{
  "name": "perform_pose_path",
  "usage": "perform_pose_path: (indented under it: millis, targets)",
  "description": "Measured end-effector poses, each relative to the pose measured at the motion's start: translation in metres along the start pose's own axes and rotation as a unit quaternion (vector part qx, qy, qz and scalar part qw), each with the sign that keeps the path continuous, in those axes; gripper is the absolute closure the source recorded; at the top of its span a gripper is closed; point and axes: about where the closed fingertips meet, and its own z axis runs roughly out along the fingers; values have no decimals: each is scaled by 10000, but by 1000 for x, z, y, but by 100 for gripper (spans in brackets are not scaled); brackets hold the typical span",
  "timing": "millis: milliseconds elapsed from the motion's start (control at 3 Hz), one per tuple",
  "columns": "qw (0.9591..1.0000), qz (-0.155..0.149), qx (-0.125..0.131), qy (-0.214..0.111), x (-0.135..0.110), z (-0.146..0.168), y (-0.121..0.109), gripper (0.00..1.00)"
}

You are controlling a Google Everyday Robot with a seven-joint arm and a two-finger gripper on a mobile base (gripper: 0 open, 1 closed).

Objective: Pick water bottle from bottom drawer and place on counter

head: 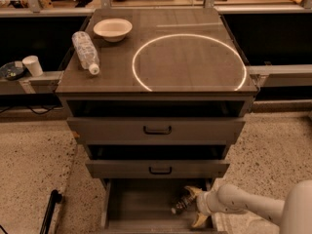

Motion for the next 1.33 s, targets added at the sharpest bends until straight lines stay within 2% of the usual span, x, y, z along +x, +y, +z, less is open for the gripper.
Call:
perform_pose_path:
  millis: [333, 667, 1000, 1333]
  targets:
    - [9999, -92, -29, -29, 16, 14, -13, 16]
    - [9999, -23, -152, 18, 46, 30, -18, 18]
    - [9995, 4, -304, 86, 61, 43, -18, 18]
    - [9989, 11, -462, 117, 70, 61, -20, 27]
